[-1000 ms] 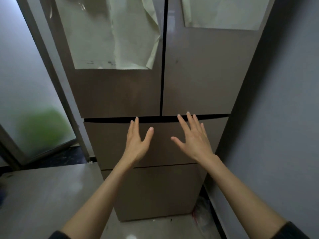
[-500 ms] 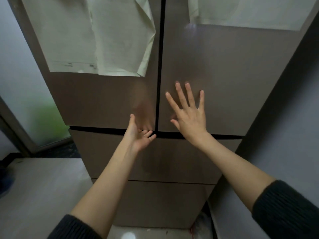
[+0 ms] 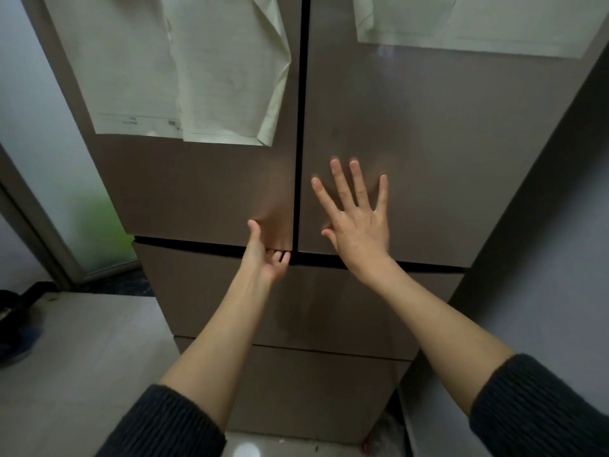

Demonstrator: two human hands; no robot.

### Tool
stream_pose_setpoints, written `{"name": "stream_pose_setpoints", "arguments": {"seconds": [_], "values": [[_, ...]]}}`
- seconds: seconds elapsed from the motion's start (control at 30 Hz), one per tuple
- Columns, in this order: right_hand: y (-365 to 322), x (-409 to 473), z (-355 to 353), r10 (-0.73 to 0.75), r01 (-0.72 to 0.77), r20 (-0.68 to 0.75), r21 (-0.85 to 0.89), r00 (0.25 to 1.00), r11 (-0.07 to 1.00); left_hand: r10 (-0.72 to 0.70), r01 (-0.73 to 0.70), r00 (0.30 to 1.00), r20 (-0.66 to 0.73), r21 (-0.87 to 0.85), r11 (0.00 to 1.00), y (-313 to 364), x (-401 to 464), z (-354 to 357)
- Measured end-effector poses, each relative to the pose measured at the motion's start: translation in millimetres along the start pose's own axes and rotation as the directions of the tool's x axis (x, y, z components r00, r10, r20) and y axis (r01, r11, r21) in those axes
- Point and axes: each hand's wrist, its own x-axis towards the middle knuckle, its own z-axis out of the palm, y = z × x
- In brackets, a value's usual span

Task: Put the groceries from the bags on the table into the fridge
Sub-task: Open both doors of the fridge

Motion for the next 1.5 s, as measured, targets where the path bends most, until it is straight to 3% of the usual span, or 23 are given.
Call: {"name": "stream_pose_setpoints", "arguments": {"seconds": [0.47,0.77,1.07,1.5], "values": [[2,2,8,0.009,-0.009,0.009,-0.009,1.000,1.000,0.068,-0.067,0.998,-0.006,0.123,0.990,-4,12,-9],[1,1,-5,0.013,-0.011,0.104,-0.022,0.994,1.000,0.086,-0.083,0.996,-0.036,0.088,0.993,-6,16,-13],[4,2,3,0.008,-0.008,0.013,-0.006,1.000,1.000,0.101,-0.092,0.990,-0.096,0.091,0.992,-8,15,-9],[-2,2,0,0.058,-0.055,0.047,-0.063,0.997,0.996,0.097,-0.082,0.987,-0.128,0.119,0.989,-5,3,-9]]}}
